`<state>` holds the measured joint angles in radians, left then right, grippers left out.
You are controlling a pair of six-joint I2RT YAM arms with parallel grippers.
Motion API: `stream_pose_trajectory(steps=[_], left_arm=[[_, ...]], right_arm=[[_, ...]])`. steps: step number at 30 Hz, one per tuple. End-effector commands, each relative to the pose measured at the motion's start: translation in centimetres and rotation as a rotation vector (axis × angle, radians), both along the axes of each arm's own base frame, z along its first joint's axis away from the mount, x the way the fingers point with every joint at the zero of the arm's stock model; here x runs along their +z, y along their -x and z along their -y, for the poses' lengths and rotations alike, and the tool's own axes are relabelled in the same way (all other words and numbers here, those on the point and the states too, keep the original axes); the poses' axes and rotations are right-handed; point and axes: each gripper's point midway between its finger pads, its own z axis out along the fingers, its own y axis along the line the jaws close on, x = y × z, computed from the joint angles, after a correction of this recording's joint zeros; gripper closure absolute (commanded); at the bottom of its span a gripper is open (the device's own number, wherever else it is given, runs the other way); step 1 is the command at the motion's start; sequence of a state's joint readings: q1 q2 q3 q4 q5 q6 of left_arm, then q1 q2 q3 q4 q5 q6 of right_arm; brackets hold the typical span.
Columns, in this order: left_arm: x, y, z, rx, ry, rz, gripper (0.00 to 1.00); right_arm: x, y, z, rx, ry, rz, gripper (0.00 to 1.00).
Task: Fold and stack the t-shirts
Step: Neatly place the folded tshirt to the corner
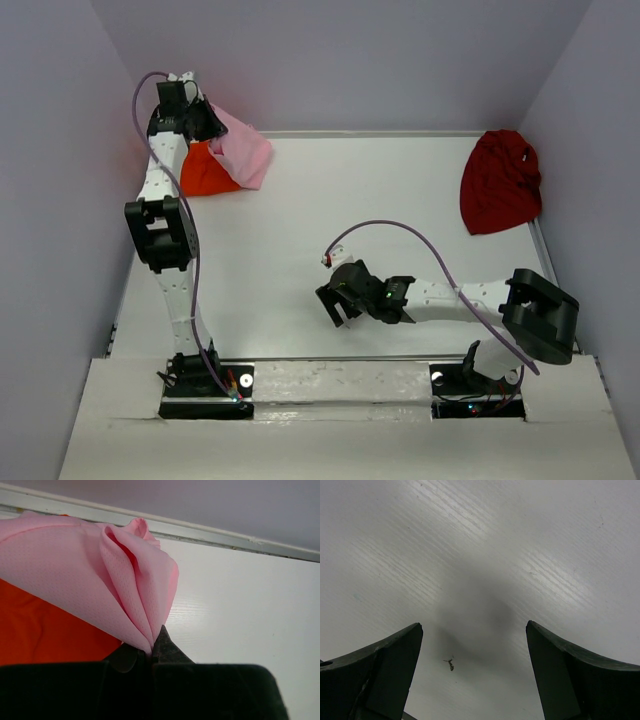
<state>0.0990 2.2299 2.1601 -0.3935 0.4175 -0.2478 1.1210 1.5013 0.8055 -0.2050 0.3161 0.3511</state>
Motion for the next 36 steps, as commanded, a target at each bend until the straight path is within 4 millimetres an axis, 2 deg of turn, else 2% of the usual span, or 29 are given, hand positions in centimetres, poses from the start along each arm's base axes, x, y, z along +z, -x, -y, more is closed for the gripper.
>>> stream_pose_trajectory(steps=[1,6,10,14,17,25,27,31,32,36], left_arm=[[7.9,1.0,0.2,-0.016,0.002,0.163,1.00],[9.0,1.2,-0.1,-0.005,-0.002,0.182,1.00],[7.9,1.2,-1.2,0.014,0.000,0.160,1.00],[6.8,1.9,-3.4,0.057,-0.008,0.132,1.00],[6.8,2.3,-4.7,0.086,-0.010,0.128,1.00],[7.8,2.8,-5.4,0.092,-0.008,0.149,1.00],[7.4,2.7,-5.7,0.101,-0.010,0.141,1.00],[4.8,2.7,-6.5,0.107,0.000,0.091,1.00],[3.7,2.8,-7.3,0.128,-0.011,0.072,1.00],[2.4,2.9,-8.6,0.173,-0.062,0.044,1.00]], right_arm=[[2.1,-0.7,-2.1,0.008,-0.073,0.040,0.11],[2.3,-0.7,-2.2,0.008,-0.076,0.041,0.11],[2.1,-0.7,-2.1,0.008,-0.073,0.040,0.11],[1.7,-0.3,-2.1,0.018,-0.063,0.035,0.11],[1.7,-0.4,-2.1,0.018,-0.061,0.037,0.11],[1.8,-0.4,-2.4,0.025,-0.065,0.037,0.11],[1.8,-0.4,-2.3,0.025,-0.063,0.036,0.11],[1.8,-0.4,-2.2,0.023,-0.062,0.038,0.11],[1.8,-0.3,-2.1,0.023,-0.062,0.038,0.11],[1.7,-0.3,-1.9,0.020,-0.057,0.039,0.11]])
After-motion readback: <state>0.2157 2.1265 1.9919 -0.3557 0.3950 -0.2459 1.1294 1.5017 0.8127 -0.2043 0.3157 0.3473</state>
